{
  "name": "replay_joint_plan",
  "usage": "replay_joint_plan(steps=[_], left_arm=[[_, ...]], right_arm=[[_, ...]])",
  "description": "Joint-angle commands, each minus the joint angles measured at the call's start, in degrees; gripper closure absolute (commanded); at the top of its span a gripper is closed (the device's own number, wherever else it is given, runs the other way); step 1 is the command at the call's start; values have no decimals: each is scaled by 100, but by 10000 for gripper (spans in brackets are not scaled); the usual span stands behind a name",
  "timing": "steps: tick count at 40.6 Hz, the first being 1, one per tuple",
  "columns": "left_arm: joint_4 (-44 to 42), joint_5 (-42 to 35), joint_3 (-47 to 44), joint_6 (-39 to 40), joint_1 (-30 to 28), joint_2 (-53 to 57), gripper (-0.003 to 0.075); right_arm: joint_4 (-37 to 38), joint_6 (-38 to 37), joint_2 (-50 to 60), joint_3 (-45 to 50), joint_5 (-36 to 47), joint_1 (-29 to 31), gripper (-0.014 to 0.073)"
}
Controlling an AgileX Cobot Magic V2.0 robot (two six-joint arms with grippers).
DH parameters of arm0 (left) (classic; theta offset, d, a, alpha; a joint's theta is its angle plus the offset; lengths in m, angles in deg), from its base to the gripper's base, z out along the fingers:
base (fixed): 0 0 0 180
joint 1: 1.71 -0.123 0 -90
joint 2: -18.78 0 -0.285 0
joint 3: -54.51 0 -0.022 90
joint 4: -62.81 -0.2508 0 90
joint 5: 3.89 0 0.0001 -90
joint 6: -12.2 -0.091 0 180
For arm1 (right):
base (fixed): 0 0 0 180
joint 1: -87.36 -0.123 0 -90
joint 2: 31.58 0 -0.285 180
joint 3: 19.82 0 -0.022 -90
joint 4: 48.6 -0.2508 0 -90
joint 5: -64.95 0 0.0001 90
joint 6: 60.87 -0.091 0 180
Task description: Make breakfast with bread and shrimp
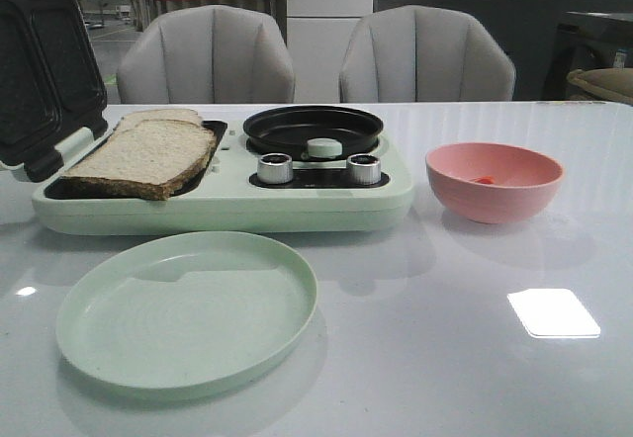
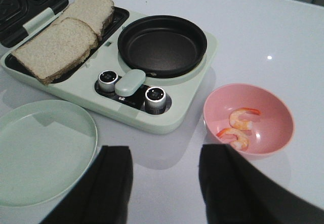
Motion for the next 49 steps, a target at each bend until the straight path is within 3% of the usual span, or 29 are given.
replay_joint_plan(steps=[1,14,19,49], left_arm=[[-17,-493,157,42,44,18,156],[-17,-493,157,42,44,18,156],[-17,-493,157,42,44,18,156],[97,-500,139,42,44,18,156]], right_arm=[[22,6,673,447,903,24,166],[30,12,3136,2286,2089,2,166],[37,12,3760,2735,2127,2,166],[37,12,3970,3081,2105,2,166]])
